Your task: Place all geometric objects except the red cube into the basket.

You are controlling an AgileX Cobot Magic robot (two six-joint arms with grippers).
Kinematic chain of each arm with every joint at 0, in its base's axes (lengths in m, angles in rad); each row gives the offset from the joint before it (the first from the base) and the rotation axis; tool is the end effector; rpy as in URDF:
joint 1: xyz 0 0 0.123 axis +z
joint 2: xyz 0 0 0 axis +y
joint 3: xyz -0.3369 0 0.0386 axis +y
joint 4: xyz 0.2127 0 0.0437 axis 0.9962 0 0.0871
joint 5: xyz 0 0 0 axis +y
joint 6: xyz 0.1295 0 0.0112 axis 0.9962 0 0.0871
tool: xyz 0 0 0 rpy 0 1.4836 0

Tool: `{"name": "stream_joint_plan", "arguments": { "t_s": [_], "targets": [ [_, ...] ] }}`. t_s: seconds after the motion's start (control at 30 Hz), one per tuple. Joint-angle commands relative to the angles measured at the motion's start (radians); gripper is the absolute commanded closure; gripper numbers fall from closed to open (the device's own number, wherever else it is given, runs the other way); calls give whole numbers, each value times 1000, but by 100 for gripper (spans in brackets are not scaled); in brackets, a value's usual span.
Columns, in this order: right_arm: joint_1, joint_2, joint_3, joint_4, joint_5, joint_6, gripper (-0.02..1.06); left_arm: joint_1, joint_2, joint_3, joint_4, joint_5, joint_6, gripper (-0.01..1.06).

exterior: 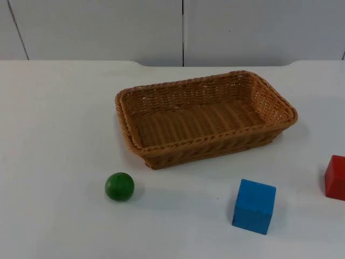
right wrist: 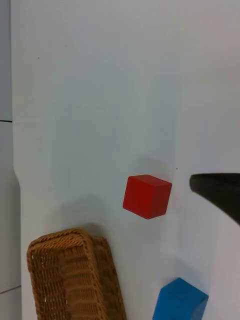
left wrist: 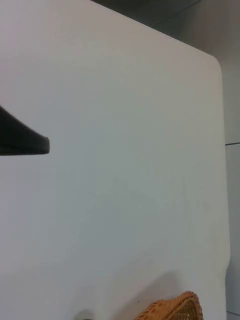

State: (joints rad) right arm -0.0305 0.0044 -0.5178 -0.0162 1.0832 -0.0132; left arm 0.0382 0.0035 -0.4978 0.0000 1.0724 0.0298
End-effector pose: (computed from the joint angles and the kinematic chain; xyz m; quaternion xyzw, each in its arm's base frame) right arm -0.0579 -0.0001 0.2452 0.0079 0.8555 -0.0194 0.5173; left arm -0.0556 -0.0021 0.2408 -0.0036 0.8577 0.0175 0.5138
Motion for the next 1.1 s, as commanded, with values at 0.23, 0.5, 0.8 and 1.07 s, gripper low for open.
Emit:
{"name": "stream_joint_plan", "arguments": {
  "t_s": [0.23, 0.5, 0.8, 1.07],
  "targets": [
    [5, -4, 2, 5, -8, -2, -1, -2, -3, 4, -11, 3, -2, 0],
    [5, -4, 2, 5, -8, -2, -1, -2, -3, 4, -11, 3, -2, 0],
    [5, -4, 2, 3, -8, -2, -1, -2, -3, 4, -11, 3, -2, 0],
    [5, -4, 2, -1, -8, -28, -1, -2, -3, 4, -11, 3, -2, 0]
  ]
}}
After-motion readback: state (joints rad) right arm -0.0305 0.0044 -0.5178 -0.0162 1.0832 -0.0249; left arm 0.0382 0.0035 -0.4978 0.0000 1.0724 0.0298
